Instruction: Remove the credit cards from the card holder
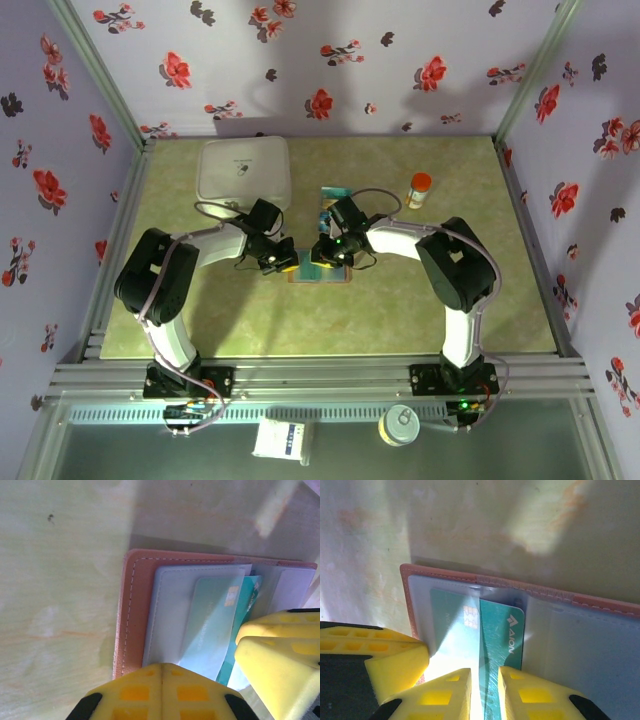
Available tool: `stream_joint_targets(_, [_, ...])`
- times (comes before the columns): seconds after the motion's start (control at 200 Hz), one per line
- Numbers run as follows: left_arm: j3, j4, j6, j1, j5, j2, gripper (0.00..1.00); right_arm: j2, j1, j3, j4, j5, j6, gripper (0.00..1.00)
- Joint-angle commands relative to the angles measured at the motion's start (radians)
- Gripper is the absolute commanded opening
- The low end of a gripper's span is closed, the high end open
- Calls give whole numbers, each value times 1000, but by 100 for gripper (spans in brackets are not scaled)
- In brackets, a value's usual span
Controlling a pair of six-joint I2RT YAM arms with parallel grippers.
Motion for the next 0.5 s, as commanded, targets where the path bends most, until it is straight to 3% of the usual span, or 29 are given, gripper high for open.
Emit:
stream_joint_targets(0.0, [18, -46, 2, -3, -4, -20, 0, -43, 6, -5, -4, 9, -4, 23])
stream_joint_targets(0.495, [82, -74, 13, -29, 15, 16, 0, -64, -1, -30, -27, 36, -1, 24])
